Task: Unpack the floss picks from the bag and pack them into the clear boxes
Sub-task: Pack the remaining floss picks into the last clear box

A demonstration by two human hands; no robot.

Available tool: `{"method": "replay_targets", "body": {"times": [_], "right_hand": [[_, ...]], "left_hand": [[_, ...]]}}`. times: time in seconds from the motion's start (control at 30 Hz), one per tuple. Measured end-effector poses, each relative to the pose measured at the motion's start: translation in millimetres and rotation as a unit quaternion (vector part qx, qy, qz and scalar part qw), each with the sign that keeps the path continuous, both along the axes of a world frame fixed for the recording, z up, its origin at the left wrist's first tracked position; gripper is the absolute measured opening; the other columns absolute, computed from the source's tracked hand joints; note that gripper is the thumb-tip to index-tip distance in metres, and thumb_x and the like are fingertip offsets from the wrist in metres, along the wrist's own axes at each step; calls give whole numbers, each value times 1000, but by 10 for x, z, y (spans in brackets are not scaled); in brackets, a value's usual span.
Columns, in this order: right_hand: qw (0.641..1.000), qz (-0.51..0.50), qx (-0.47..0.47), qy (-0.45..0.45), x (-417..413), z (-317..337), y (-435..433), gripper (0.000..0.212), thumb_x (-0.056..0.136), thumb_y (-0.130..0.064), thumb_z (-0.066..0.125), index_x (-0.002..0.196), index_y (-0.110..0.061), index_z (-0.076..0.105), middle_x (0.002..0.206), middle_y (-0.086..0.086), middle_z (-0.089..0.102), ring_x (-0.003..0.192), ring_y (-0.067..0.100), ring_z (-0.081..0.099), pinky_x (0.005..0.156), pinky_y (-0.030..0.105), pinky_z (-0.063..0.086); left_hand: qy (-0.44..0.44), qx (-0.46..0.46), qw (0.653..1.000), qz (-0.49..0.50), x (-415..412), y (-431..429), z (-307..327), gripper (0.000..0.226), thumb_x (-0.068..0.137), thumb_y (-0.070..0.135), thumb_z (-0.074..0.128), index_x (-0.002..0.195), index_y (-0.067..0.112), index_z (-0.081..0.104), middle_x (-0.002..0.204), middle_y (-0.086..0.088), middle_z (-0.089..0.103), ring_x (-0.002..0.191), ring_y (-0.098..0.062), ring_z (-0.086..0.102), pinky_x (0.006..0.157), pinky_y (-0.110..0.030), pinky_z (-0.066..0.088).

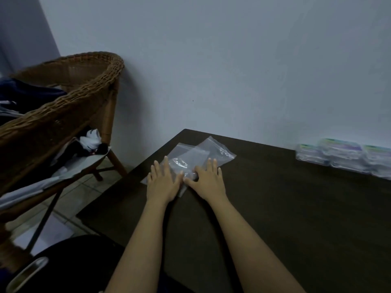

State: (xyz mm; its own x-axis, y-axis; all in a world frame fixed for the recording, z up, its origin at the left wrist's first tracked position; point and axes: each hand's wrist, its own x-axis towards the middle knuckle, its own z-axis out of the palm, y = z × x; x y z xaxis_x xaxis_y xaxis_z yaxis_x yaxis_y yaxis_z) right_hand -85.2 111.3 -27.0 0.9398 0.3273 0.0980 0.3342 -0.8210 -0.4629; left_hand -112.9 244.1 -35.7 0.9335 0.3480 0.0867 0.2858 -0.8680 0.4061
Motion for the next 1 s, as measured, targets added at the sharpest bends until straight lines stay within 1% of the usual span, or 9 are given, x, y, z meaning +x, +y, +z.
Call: {"method": "replay_targets", "body": {"times": [0.07, 0.2, 0.27, 0.37, 0.47, 0.6, 0.77, 0.9, 1.0], "right_hand": [[998, -38, 39, -15, 8, 1, -20, 35, 90, -42, 50, 113, -15, 51, 154, 21, 10, 144, 33, -4, 117, 43, 6], [994, -90, 52, -32, 4, 4, -38, 36, 94, -30, 47, 124, -8, 47, 140, 21, 38, 141, 35, 13, 116, 42, 18], [990, -103, 84, -44, 2, 8, -49, 31, 94, -24, 48, 118, -3, 50, 126, 19, 51, 134, 34, 29, 111, 41, 27], [980, -104, 149, -78, -22, 26, -83, 9, 93, -17, 51, 93, -8, 51, 96, 11, 56, 98, 24, 52, 82, 32, 46], [979, -75, 171, -82, -93, 64, -77, 11, 93, -14, 50, 87, -15, 41, 83, 3, 48, 77, 15, 48, 58, 20, 37], [969, -22, 234, -75, -278, 72, 58, 11, 92, -9, 49, 89, -14, 40, 80, 4, 52, 65, 11, 49, 55, 19, 41], [943, 96, 319, -27, -753, 164, 564, 28, 90, 1, 44, 110, -18, 48, 74, -3, 52, 56, 4, 47, 46, 9, 38], [937, 193, 292, 5, -1127, 125, 1022, 27, 90, -2, 44, 111, -15, 55, 93, 0, 56, 74, 7, 56, 61, 13, 46], [927, 249, 282, -6, -1468, 32, 1361, 26, 88, 1, 47, 108, -11, 57, 96, 2, 56, 84, 9, 54, 67, 13, 39]], "left_hand": [[25, 29, 999, -12, 23, -7, -25, 70, 94, 57, 23, 148, 24, -8, 156, -13, -5, 144, -28, -4, 116, -44, 0], [11, 45, 999, -12, 48, -4, -23, 52, 95, 51, 33, 140, 26, 30, 154, -11, 17, 143, -28, 10, 116, -46, 8], [-25, 37, 999, 2, 14, -6, -12, 43, 94, 45, 40, 130, 23, 42, 146, -10, 33, 138, -27, 25, 115, -46, 17], [-81, 44, 995, 40, -76, -17, 21, 34, 93, 36, 47, 121, 17, 47, 128, -9, 46, 120, -22, 43, 104, -38, 37], [-118, 35, 990, 73, -160, -8, 50, 31, 94, 30, 48, 121, 14, 47, 123, -9, 47, 113, -20, 45, 96, -33, 41], [-168, -25, 980, 104, -316, 18, 64, 25, 94, 24, 47, 115, 11, 49, 114, -7, 52, 104, -18, 51, 90, -32, 45], [-254, -127, 948, 142, -769, 279, 66, 6, 90, 10, 48, 95, 6, 49, 91, -13, 59, 82, -26, 60, 75, -43, 52], [-287, -163, 932, 151, -1318, 600, 1, 3, 90, 10, 47, 91, 11, 44, 77, -7, 57, 65, -21, 58, 58, -37, 50], [-294, -143, 924, 197, -1776, 887, -104, 7, 89, 8, 47, 88, 12, 43, 69, 1, 49, 57, -13, 49, 53, -29, 42]]}}
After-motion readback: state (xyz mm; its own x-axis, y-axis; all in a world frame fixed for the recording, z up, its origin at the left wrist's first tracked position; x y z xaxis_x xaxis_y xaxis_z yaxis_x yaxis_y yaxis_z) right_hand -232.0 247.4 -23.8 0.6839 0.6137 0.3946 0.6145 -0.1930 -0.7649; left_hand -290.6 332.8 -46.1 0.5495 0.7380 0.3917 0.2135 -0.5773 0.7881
